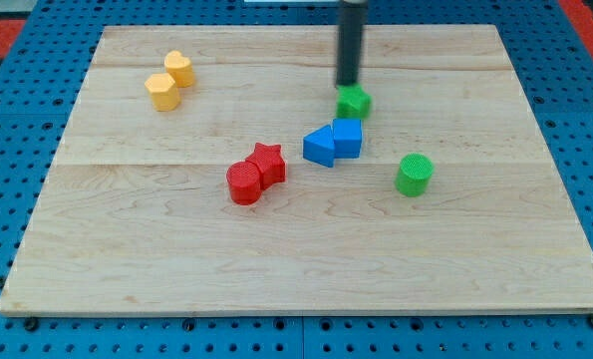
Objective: Move the green star closer to the green circle
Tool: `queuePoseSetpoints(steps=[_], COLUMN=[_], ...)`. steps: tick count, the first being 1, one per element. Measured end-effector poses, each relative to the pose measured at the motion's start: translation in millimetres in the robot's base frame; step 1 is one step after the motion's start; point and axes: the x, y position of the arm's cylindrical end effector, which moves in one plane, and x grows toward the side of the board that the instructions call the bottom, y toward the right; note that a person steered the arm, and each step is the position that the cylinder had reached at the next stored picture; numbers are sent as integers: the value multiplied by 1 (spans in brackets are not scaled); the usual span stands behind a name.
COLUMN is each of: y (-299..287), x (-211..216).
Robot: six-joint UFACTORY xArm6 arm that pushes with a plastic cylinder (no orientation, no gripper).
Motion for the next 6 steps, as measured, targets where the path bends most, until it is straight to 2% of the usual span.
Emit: queuePoseSetpoints(steps=[1,2,3,4,5,6], y=[-51,-51,4,66,64,82], x=[-48,-10,29,41,75,48])
